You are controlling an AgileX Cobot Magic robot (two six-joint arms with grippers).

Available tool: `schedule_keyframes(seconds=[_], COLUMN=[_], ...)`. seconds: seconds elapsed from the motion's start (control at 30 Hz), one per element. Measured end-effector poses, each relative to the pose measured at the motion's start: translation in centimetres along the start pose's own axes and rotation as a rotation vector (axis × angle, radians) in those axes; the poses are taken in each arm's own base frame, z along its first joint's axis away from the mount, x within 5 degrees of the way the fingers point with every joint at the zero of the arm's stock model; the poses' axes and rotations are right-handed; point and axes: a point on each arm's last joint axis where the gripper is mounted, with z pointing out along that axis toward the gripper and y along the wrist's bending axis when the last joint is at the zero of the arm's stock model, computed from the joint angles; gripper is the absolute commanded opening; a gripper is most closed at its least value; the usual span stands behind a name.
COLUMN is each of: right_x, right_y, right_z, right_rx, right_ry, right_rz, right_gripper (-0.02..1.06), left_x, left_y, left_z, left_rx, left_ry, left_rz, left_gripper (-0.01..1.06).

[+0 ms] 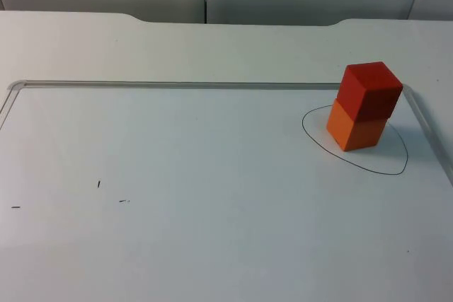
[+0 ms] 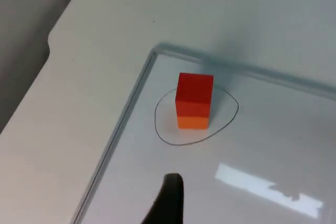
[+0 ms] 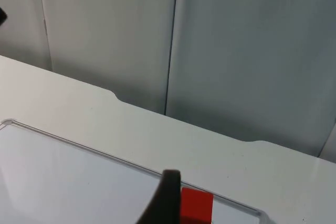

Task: Pick up one cube with the left hand and another cube with the right hand. First place the cube in the right hand at the target position, then stack the cube in the left hand on top.

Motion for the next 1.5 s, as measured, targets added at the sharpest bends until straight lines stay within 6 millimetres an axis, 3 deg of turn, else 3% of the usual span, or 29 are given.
schedule_keyframes(seconds=[0.3,0.43,0.57,0.73,0.77,0.9,1.27,1.5], right_x=[0.0,0.1,0.1,0.1,0.1,0.1,0.3,0.4], right_y=[0.2,0.2,0.2,0.2,0.2,0.3,0.4,0.4], right_z=[0.0,0.0,0.0,0.0,0.0,0.0,0.0,0.0], right_rx=[-0.017,-0.018,-0.02,-0.023,-0.023,-0.034,-0.041,-0.045], right_ry=[0.003,0.006,0.007,0.011,0.011,0.012,0.029,0.04], right_rz=[-0.012,-0.014,-0.015,-0.011,-0.011,-0.007,-0.009,-0.019], right_gripper=[0.81,0.81,0.81,0.81,0.81,0.81,0.81,0.81], left_x=[0.9,2.4,4.4,8.7,8.7,12.4,18.3,21.6], left_y=[-2.0,-3.2,-4.2,-6.2,-6.2,-8.2,-12.2,-14.5], left_z=[-4.4,-6.5,-7.7,-8.6,-8.6,-9.7,-13.2,-14.2], left_rx=[-0.063,-0.139,-0.215,-0.309,-0.309,-0.377,-0.495,-0.519], left_ry=[-0.002,-0.012,-0.028,-0.047,-0.047,-0.069,-0.175,-0.21], left_rz=[0.003,-0.013,-0.039,-0.119,-0.119,-0.193,-0.246,-0.252], left_gripper=[0.8,0.8,0.8,0.8,0.8,0.8,0.8,0.8])
